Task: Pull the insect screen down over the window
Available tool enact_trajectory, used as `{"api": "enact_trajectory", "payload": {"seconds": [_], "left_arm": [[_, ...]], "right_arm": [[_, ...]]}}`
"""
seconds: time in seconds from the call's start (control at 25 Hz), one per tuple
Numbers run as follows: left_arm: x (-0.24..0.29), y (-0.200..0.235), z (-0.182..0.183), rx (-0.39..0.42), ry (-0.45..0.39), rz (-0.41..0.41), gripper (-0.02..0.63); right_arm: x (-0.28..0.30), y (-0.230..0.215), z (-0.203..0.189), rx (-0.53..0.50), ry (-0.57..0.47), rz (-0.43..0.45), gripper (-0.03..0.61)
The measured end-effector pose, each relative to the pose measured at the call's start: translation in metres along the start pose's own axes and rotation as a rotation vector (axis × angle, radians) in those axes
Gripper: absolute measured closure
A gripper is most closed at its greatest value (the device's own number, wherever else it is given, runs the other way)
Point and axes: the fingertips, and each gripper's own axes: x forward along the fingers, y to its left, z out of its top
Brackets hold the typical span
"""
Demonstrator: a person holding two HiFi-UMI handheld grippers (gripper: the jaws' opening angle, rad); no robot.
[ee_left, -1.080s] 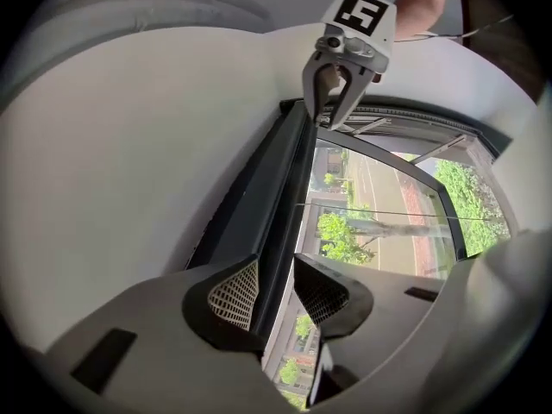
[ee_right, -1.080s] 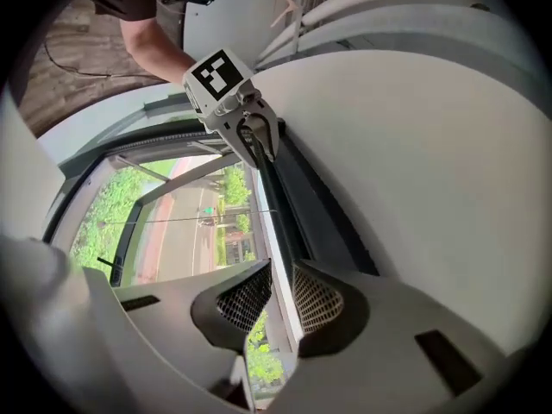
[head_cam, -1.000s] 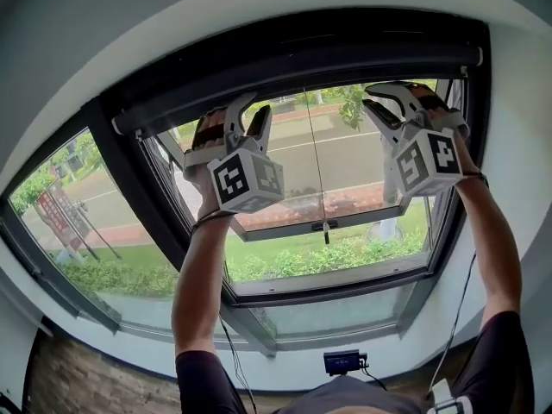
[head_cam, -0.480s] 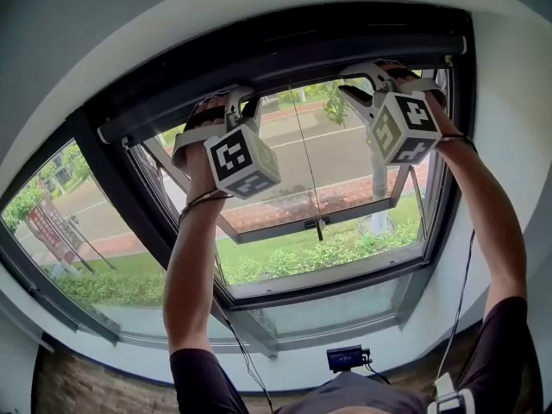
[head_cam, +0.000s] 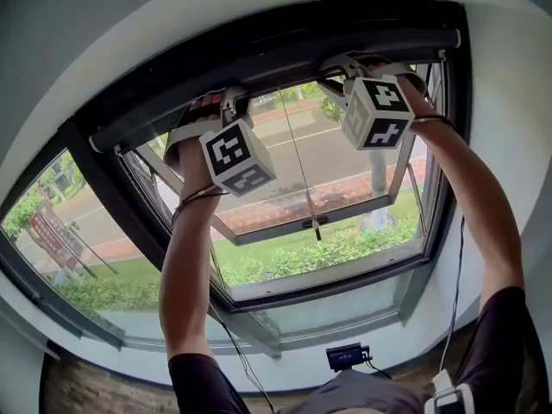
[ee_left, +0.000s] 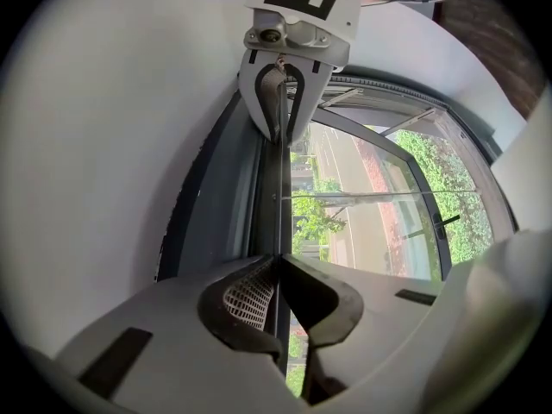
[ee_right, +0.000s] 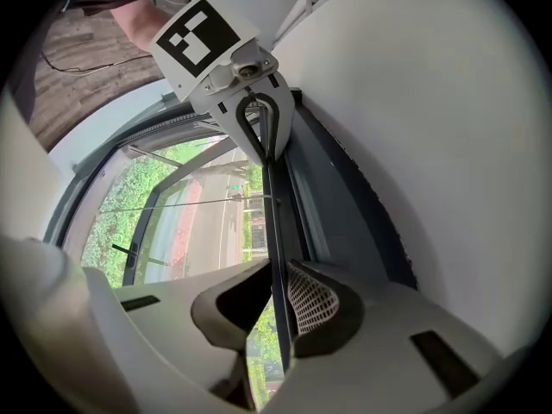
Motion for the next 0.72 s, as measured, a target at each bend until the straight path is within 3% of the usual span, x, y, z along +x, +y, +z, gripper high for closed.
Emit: {"api": "enact_trajectory", "payload": {"seconds": [0.28,0.4,0.72], "left_arm": [[0.000,0.001,0.000,0.019,-0.004,0.020,0.586],[-0.002,-0.001,0.000,0.020,-0.003,0.003,0.589],[-0.018,-0.036,-0.004,0.011,-0.001,-0.148,0.592]], "right_arm": [[0.002,0.001,-0.002,-0.059,0.052,-0.014,0.520],[0.001,0.001,-0.002,-0.085,0.071,-0.006,0.551],[-0.009,0.039,0.000,-0.079,0.090,0.173,0.555]]}}
